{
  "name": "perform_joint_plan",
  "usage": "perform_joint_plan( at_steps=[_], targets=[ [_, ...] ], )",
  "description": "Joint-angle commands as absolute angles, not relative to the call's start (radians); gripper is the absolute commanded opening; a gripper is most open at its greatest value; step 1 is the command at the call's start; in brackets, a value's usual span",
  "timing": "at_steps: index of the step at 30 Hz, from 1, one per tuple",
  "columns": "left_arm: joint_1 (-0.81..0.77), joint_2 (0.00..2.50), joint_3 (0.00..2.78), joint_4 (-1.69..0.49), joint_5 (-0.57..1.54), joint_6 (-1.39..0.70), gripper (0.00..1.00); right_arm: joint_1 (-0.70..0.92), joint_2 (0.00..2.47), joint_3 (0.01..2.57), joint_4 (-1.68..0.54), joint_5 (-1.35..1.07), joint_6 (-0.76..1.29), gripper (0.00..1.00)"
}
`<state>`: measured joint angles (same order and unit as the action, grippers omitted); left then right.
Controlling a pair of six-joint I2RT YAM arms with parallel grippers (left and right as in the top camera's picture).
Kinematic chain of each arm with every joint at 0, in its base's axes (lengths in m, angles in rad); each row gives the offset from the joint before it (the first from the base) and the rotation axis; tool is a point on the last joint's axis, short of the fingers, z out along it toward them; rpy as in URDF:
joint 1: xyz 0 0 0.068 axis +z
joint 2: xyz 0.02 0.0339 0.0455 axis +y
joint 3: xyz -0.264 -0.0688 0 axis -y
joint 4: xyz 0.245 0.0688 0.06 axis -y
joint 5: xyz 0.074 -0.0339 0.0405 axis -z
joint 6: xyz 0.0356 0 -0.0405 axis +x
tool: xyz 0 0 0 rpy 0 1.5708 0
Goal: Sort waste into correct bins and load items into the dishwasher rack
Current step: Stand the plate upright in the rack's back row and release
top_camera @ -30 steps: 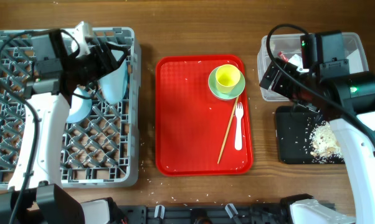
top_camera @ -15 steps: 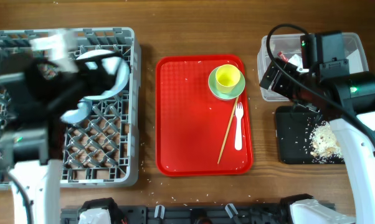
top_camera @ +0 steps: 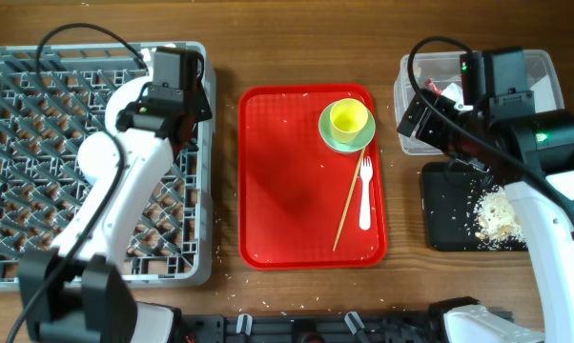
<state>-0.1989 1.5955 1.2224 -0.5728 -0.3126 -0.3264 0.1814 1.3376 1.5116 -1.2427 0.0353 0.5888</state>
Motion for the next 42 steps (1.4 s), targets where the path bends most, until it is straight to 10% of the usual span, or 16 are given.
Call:
perform_joint_plan(
  at_steps=[1, 18, 27, 31, 42],
  targets=[
    [-0.191, 1.679, 1.230, -0.557, -0.360, -0.321, 0.06, 0.180, 1.338, 1.518, -1.242, 0.055, 0.576, 1.00],
    [-0.191, 1.741, 1.212, -0.704, -0.120, -0.321, 0.04, 0.180, 1.338, 1.518, -1.243, 0.056, 0.576, 1.00],
    [-0.180, 1.283, 1.212, -0.684, -0.064, -0.322, 0.04, 0.180, 1.338, 1.518, -1.242, 0.055, 0.576, 1.00],
    [-0.024, 1.176, 1.212, -0.677, -0.171, -0.408, 0.12, 0.180, 1.338, 1.518, -1.243, 0.056, 0.576, 1.00],
    [0.391, 1.565, 1.212, -0.651, 0.469, -0.363, 0.04, 0.180, 1.338, 1.518, -1.243, 0.056, 0.576, 1.00]
  ],
)
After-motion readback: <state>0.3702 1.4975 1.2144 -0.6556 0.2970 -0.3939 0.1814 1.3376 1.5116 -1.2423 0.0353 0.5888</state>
